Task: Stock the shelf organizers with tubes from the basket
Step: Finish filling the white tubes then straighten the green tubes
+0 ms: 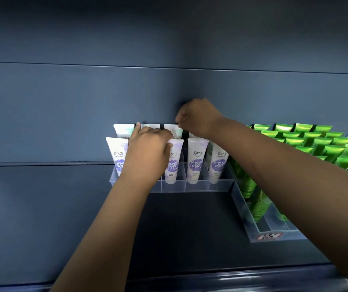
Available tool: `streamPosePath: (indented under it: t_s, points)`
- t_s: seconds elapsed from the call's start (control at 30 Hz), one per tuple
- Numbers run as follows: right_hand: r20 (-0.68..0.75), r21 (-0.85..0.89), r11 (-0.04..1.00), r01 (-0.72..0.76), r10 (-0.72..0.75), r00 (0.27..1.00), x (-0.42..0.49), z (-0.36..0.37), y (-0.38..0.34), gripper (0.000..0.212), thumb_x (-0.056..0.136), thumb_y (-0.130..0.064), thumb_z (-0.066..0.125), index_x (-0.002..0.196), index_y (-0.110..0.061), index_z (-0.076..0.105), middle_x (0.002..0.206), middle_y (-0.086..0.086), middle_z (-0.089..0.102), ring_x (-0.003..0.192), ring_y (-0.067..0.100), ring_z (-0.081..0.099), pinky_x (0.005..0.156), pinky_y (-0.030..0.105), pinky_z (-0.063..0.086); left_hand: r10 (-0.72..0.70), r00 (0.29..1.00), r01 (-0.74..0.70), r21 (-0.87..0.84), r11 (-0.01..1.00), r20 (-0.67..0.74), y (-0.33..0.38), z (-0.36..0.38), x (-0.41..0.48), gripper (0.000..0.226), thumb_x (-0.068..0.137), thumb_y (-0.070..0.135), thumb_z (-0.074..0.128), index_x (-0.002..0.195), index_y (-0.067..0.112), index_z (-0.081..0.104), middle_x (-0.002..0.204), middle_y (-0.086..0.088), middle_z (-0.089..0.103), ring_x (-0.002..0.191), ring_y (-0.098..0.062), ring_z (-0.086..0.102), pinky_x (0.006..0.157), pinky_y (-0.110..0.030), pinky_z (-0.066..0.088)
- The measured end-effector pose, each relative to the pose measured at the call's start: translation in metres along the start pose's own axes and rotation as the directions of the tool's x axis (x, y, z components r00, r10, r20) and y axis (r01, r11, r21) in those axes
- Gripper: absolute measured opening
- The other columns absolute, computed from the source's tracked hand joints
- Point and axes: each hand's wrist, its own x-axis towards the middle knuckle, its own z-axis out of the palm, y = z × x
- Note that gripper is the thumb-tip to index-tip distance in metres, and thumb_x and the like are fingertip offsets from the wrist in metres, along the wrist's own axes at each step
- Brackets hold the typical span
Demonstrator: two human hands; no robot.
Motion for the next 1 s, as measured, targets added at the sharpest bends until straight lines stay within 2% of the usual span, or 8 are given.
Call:
streamPosePath:
  t_s: [0.17,0.37,0.5,0.67,0.83,1.0]
  points:
    - [0.004,-0.001,1.000,0.027,-0.027,1.000,-0.0007,0.0026,0.0023,0.018,0.088,-0.010,0.065,0.096,-0.016,0.080,0.104,-0.003,0.076,0.102,0.017,0.068,0.082,0.019,0.043,0.001,1.000,-0.002,-0.088,0.996,-0.011,0.0001,0.0022,0.0015,0.015,0.089,0.010,0.065,0.099,0.019,0.073,0.084,-0.004,0.070,0.095,-0.030,0.061,0.122,-0.045,0.021]
    - [0.014,-0.016,0.999,0.041,-0.041,0.999,0.0004,0.0039,0.0030,0.018,0.087,-0.009,0.063,0.092,-0.013,0.080,0.099,-0.001,0.076,0.096,0.019,0.068,0.085,0.027,0.051,0.026,0.999,-0.030,-0.111,0.993,-0.042,0.0045,0.0042,0.0008,0.016,0.089,0.010,0.066,0.099,0.020,0.072,0.085,-0.003,0.071,0.095,-0.029,0.062,0.122,-0.044,0.021]
    - [0.002,-0.009,0.999,0.037,-0.037,0.999,0.0001,0.0055,0.0034,0.019,0.086,-0.009,0.063,0.092,-0.014,0.080,0.100,-0.001,0.076,0.097,0.019,0.068,0.084,0.025,0.050,0.002,0.999,-0.007,-0.131,0.991,-0.042,0.0028,0.0057,0.0014,0.017,0.090,0.013,0.065,0.101,0.023,0.073,0.084,-0.002,0.071,0.096,-0.027,0.062,0.122,-0.041,0.019]
    - [0.003,-0.017,0.999,0.040,-0.040,0.999,-0.0006,0.0069,0.0035,0.017,0.086,-0.012,0.064,0.092,-0.016,0.080,0.101,-0.001,0.076,0.098,0.018,0.068,0.082,0.022,0.047,-0.004,0.999,0.001,-0.098,0.995,-0.037,-0.0002,0.0073,0.0010,0.011,0.091,0.019,0.063,0.098,0.022,0.071,0.088,0.001,0.073,0.093,-0.029,0.062,0.112,-0.047,0.035]
    - [0.012,-0.019,0.999,0.029,-0.029,1.000,-0.0009,0.0065,0.0029,0.016,0.085,-0.015,0.064,0.089,-0.014,0.079,0.098,-0.001,0.076,0.097,0.019,0.068,0.087,0.029,0.053,-0.048,0.998,0.044,-0.089,0.995,-0.039,-0.0003,0.0043,-0.0012,0.012,0.091,0.022,0.064,0.100,0.022,0.071,0.089,0.002,0.072,0.098,-0.028,0.061,0.112,-0.048,0.034]
    - [0.022,-0.022,1.000,0.021,-0.021,1.000,-0.0015,0.0071,0.0024,0.015,0.084,-0.019,0.065,0.086,-0.016,0.079,0.096,-0.002,0.076,0.096,0.019,0.069,0.088,0.032,0.054,-0.078,0.996,0.075,-0.103,0.992,-0.031,0.0002,0.0009,-0.0020,0.014,0.091,0.022,0.063,0.102,0.022,0.071,0.089,0.000,0.072,0.096,-0.030,0.062,0.105,-0.048,0.040]
